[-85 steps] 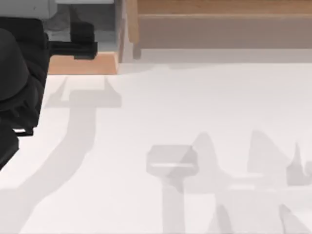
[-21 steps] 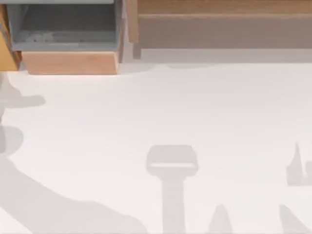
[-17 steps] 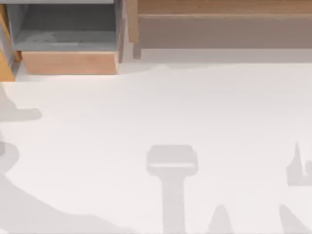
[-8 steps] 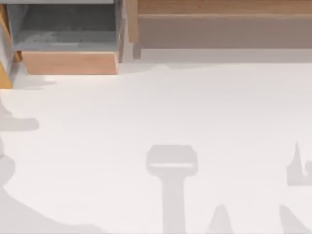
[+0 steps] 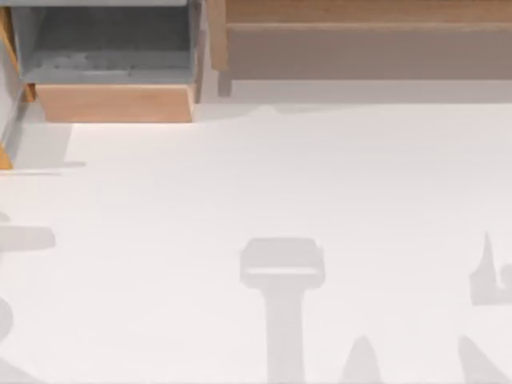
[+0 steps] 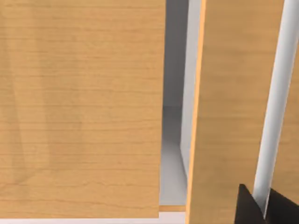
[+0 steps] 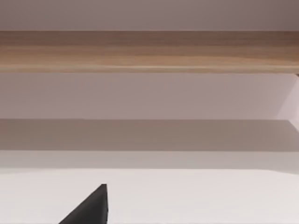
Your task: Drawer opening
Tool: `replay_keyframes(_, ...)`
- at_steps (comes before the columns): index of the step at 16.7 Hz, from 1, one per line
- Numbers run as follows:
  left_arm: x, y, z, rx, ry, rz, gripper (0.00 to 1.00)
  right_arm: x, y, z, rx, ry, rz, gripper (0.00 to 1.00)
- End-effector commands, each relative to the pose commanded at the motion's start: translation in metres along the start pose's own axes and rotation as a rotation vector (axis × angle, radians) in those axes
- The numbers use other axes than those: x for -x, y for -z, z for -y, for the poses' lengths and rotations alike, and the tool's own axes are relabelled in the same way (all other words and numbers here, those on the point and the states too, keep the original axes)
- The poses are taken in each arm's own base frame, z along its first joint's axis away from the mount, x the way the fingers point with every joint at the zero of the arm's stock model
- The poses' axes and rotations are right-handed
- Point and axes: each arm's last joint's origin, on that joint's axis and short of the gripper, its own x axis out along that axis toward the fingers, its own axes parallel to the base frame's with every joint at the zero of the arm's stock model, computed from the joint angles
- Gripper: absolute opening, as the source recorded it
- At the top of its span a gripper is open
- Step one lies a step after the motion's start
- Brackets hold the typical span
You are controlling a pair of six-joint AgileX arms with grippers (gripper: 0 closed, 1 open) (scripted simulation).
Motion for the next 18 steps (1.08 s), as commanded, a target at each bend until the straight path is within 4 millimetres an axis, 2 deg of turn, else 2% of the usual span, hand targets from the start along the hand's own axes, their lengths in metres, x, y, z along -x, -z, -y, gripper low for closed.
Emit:
replay_keyframes(4,0.004,0.002,-0.002,-0.010,-0.009,-0.001,0.00,0.000,0.000,0.000,0.000,0.000,0.000,1.00)
replay_keyframes(11,0.059,-0.001,0.004,0.007,0.008,0.002,0.00,0.000,0.000,0.000,0.000,0.000,0.000,1.00)
replay_keyframes(15,0.062,0.000,0.002,0.000,0.002,0.000,0.00,0.000,0.000,0.000,0.000,0.000,0.000,1.00)
replay_keyframes(18,0.062,0.000,0.002,0.000,0.002,0.000,0.23,0.000,0.000,0.000,0.000,0.000,0.000,1.00)
